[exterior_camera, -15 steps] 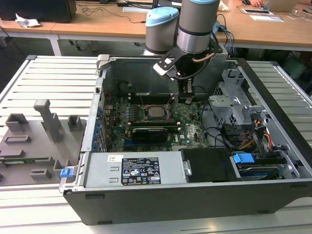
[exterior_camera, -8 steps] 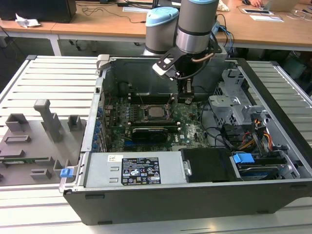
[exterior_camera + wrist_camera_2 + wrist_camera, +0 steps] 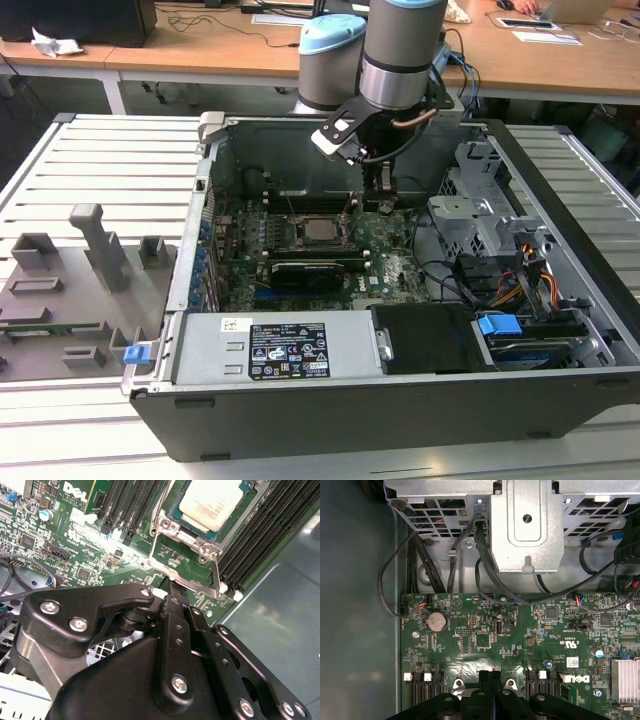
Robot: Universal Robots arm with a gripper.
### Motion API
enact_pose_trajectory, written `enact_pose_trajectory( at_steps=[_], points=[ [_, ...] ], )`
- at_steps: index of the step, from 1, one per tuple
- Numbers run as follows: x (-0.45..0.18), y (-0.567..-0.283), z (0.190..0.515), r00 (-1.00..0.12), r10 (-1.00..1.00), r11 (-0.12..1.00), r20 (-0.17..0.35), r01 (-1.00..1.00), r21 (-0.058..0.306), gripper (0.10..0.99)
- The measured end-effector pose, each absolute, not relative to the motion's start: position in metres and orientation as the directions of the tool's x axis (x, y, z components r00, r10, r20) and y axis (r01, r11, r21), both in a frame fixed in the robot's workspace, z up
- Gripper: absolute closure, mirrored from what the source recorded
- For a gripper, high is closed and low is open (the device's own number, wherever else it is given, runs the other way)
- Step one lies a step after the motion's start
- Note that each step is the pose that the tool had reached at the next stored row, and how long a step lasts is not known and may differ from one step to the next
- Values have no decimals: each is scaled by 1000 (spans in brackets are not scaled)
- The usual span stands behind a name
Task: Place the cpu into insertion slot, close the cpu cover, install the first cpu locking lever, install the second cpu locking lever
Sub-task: 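Close the cpu cover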
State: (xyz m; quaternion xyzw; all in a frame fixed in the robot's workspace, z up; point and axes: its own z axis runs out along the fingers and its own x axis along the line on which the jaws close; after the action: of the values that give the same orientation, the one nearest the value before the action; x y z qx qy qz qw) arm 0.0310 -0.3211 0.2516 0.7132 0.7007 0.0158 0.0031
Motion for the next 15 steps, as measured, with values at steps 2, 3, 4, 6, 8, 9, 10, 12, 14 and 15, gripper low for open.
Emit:
enact_pose_trajectory(
  at_steps=[2, 3, 4, 6, 8, 9, 10, 12, 14, 15],
  points=[
    [30, -321, 252, 17, 1000, -18, 18, 999, 27, 980],
    [30, -321, 252, 17, 1000, -18, 18, 999, 27, 980],
    [30, -321, 252, 17, 1000, -18, 18, 999, 27, 980],
    [29, -321, 252, 17, 1000, -18, 18, 999, 27, 980],
    [29, -321, 252, 17, 1000, -18, 18, 999, 27, 980],
    [28, -321, 252, 17, 1000, -18, 18, 999, 27, 980],
    [28, -321, 252, 17, 1000, -18, 18, 999, 27, 980],
    [27, -321, 252, 17, 1000, -18, 18, 999, 27, 980],
    [27, -321, 252, 17, 1000, -18, 18, 999, 27, 980],
    [26, -321, 252, 17, 1000, -18, 18, 999, 27, 980]
  ],
)
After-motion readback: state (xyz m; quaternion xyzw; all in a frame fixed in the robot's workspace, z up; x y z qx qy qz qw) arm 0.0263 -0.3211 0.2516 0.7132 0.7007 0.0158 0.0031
